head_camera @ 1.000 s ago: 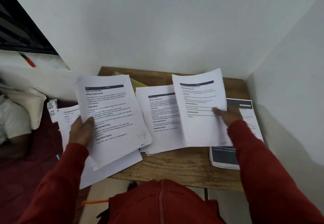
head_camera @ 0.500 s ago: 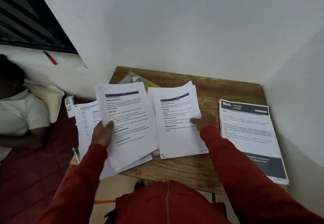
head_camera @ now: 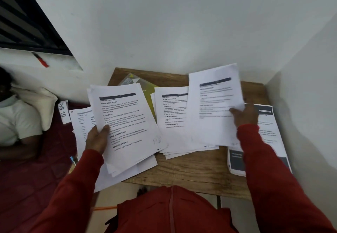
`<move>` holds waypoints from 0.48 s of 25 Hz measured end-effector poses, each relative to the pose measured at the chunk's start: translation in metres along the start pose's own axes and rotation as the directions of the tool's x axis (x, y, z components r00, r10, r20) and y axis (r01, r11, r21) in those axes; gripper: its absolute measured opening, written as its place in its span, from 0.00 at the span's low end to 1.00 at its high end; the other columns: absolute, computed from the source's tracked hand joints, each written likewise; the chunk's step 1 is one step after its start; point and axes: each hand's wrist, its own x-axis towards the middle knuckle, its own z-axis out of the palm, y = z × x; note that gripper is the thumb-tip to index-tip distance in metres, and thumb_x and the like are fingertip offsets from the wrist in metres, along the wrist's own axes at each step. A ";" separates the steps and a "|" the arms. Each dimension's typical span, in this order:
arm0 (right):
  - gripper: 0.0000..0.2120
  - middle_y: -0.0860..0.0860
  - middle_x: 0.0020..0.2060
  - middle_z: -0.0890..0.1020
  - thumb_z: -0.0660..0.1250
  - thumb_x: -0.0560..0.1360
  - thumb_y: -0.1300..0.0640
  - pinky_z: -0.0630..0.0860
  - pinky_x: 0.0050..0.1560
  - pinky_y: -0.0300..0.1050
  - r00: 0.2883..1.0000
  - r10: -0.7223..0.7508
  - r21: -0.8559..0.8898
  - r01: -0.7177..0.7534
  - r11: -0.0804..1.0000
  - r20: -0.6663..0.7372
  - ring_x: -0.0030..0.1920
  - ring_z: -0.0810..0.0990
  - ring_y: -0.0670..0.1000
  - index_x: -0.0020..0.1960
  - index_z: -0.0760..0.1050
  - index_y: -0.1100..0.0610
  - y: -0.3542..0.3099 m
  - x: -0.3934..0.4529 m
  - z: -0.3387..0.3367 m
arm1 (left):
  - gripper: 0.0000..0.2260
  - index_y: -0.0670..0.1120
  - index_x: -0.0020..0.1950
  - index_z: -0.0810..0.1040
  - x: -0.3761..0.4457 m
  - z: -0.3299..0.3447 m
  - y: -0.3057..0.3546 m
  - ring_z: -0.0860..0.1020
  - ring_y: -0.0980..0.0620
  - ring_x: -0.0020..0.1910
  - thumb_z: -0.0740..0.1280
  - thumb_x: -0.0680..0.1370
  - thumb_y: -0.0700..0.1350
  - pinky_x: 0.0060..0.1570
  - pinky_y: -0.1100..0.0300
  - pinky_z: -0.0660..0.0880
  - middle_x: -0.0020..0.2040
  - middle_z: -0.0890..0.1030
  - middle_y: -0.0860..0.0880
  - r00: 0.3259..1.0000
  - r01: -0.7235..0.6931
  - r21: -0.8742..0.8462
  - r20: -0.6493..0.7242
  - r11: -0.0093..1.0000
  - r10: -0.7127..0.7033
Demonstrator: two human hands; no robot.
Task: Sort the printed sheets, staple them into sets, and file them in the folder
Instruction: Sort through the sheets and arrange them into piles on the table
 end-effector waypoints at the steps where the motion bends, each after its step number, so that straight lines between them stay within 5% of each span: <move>1: 0.28 0.57 0.57 0.79 0.73 0.69 0.66 0.69 0.49 0.36 0.998 0.044 0.102 -0.039 0.994 -0.051 0.54 0.78 0.53 0.67 0.70 0.62 0.002 0.009 -0.017 | 0.16 0.41 0.68 0.74 0.001 0.000 0.001 0.75 0.41 0.62 0.62 0.81 0.44 0.61 0.54 0.69 0.63 0.77 0.42 1.000 0.001 -0.002 -0.001 1.000 -0.001; 3: 0.31 0.56 0.59 0.78 0.75 0.67 0.67 0.72 0.53 0.37 0.984 0.125 0.222 -0.095 0.970 -0.125 0.56 0.78 0.53 0.67 0.69 0.62 0.010 0.028 -0.051 | 0.16 0.41 0.68 0.74 0.003 0.002 0.003 0.76 0.42 0.61 0.62 0.81 0.44 0.59 0.56 0.68 0.63 0.77 0.43 1.000 0.001 -0.005 0.007 1.000 -0.001; 7: 0.22 0.60 0.59 0.80 0.74 0.71 0.64 0.73 0.56 0.43 0.975 0.188 0.151 -0.169 0.974 -0.119 0.59 0.79 0.58 0.63 0.75 0.65 0.023 0.045 -0.085 | 0.16 0.42 0.68 0.73 0.004 0.011 0.010 0.76 0.44 0.58 0.62 0.81 0.45 0.57 0.55 0.69 0.63 0.77 0.42 0.999 -0.001 -0.003 0.032 1.000 0.001; 12: 0.19 0.53 0.58 0.80 0.72 0.74 0.62 0.75 0.48 0.29 0.990 0.138 0.318 -0.128 0.939 -0.010 0.54 0.79 0.50 0.64 0.75 0.62 0.006 0.022 -0.078 | 0.16 0.42 0.68 0.73 -0.001 0.021 0.021 0.75 0.46 0.57 0.61 0.82 0.44 0.55 0.57 0.68 0.58 0.76 0.47 1.000 -0.010 -0.015 0.019 1.000 0.011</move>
